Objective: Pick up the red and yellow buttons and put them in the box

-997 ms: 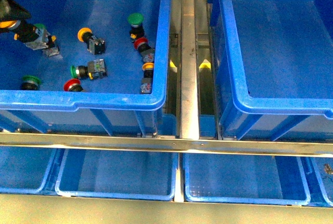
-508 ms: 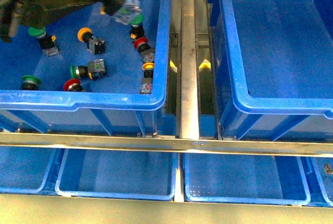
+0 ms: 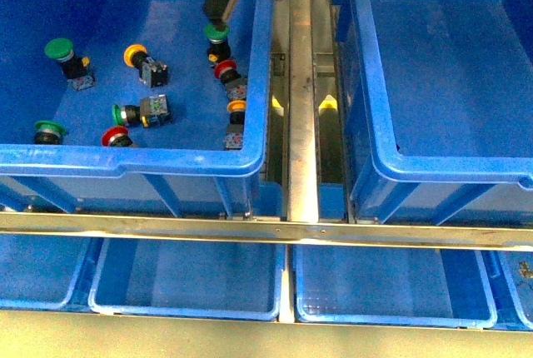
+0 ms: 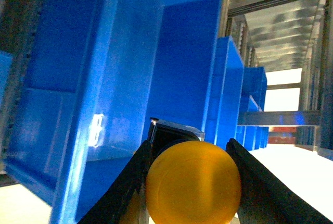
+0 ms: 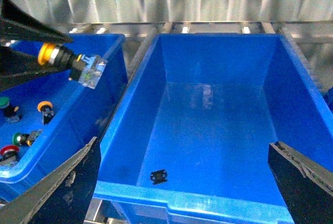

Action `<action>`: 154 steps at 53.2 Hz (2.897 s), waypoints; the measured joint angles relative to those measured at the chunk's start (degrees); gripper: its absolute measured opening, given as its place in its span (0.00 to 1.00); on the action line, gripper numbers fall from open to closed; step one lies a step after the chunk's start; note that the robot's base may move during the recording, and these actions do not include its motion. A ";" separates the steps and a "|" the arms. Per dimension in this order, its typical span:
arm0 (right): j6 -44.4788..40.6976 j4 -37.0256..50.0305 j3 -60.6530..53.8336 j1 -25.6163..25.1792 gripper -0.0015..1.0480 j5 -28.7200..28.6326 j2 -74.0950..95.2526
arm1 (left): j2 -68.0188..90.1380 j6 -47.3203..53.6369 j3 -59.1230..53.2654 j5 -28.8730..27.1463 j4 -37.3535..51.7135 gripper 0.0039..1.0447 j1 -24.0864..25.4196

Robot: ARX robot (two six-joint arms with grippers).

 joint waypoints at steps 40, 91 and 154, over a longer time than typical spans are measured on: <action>-6.27 -8.52 3.80 2.14 0.94 8.66 7.32 | 9.60 -2.95 10.91 -2.29 -2.62 0.33 -5.88; -42.80 58.07 28.39 11.23 0.94 10.03 92.54 | 9.84 -3.63 12.81 -1.31 -3.10 0.32 -5.60; -43.76 72.13 24.30 8.00 0.94 8.96 98.20 | 11.15 -6.47 13.81 -2.75 -4.04 0.32 -3.17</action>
